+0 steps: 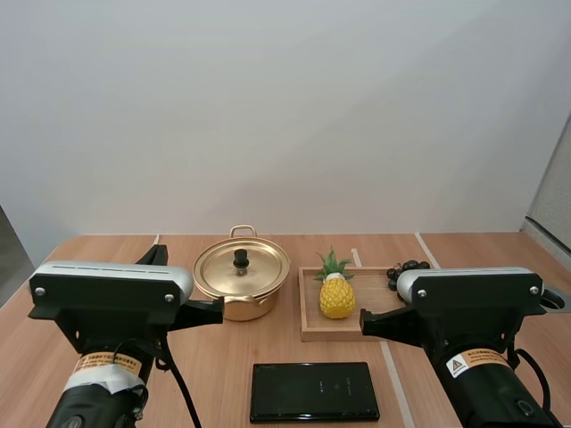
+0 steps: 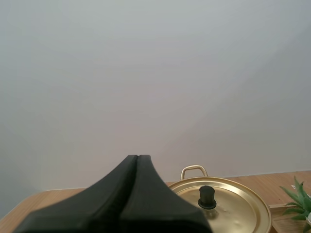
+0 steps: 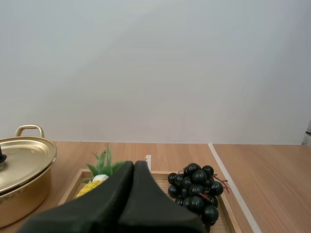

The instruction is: Open the pot, put the grape inside, and close it

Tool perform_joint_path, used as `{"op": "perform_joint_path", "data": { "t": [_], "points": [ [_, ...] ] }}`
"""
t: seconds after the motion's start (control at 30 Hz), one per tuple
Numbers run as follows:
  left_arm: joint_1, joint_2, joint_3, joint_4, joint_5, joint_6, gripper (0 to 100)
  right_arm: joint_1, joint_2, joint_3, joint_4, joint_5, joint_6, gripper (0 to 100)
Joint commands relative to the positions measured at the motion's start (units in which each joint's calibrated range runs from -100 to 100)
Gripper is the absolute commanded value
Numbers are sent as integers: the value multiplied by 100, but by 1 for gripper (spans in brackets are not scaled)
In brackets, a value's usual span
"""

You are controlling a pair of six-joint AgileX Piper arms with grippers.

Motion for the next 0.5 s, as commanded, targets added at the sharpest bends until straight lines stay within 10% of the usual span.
{"op": "perform_joint_path", "data": {
  "t": [0.0, 0.3, 0.47],
  "points": [
    [-5, -33, 0, 60, -155, -22, 0, 9, -34, 0, 49, -160, -11, 0],
    [-5, -33, 0, 60, -88, -31, 0, 9, -34, 0, 80, -361, -11, 0],
    [-12, -33, 0, 60, -984, -31, 0, 9, -34, 0, -609, -2497, -287, 0]
  ]
}}
